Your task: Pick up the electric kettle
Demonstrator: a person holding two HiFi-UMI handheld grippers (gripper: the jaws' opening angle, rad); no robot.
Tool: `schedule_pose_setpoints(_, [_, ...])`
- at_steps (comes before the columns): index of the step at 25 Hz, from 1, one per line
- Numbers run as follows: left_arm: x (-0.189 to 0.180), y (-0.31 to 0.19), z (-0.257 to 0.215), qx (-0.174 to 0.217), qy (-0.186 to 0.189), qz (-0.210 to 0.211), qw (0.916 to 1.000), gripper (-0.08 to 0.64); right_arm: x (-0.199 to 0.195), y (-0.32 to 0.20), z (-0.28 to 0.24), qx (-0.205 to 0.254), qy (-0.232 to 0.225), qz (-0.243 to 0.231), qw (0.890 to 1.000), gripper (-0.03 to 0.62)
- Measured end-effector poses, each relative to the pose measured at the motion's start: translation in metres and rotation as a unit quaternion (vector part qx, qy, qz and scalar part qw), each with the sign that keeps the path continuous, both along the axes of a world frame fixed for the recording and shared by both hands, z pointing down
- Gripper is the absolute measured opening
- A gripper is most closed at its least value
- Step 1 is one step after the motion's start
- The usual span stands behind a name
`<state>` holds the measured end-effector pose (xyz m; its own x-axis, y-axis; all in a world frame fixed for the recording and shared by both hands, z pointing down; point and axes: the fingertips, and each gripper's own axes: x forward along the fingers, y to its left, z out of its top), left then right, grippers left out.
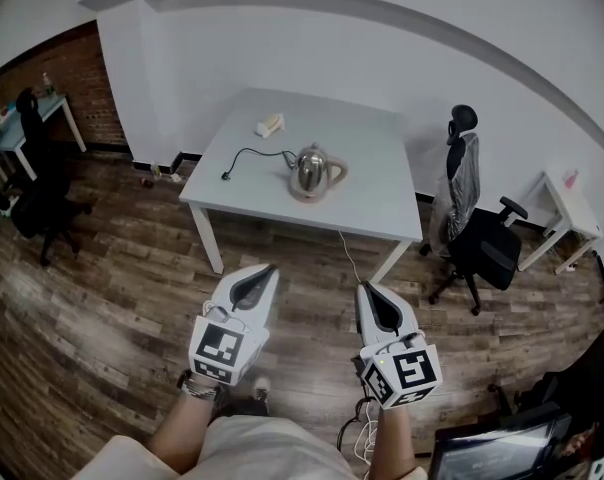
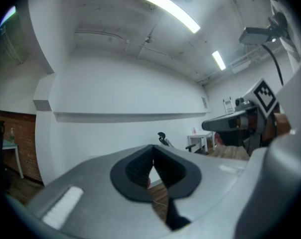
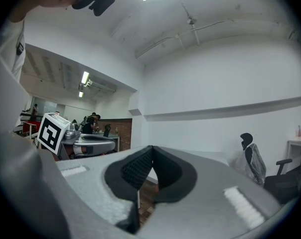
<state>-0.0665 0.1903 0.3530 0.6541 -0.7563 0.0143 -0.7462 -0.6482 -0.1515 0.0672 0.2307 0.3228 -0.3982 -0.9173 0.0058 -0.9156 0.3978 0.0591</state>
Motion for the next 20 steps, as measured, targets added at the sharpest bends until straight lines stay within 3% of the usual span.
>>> schedule_pose_setpoints(15, [-0.008, -0.066, -0.002, -0.018, 0.013, 0.012, 0.9997, 0.002, -0.007, -0.063, -0.004, -0.002, -0.011, 0.022, 1.0, 0.003])
schedule_pose_setpoints(20, [-0.011, -0.085, 0.005, -0.025, -0.002, 0.021, 0.9995, -0.014, -0.014, -0.083, 0.001, -0.009, -0.017, 0.028, 0.999, 0.003])
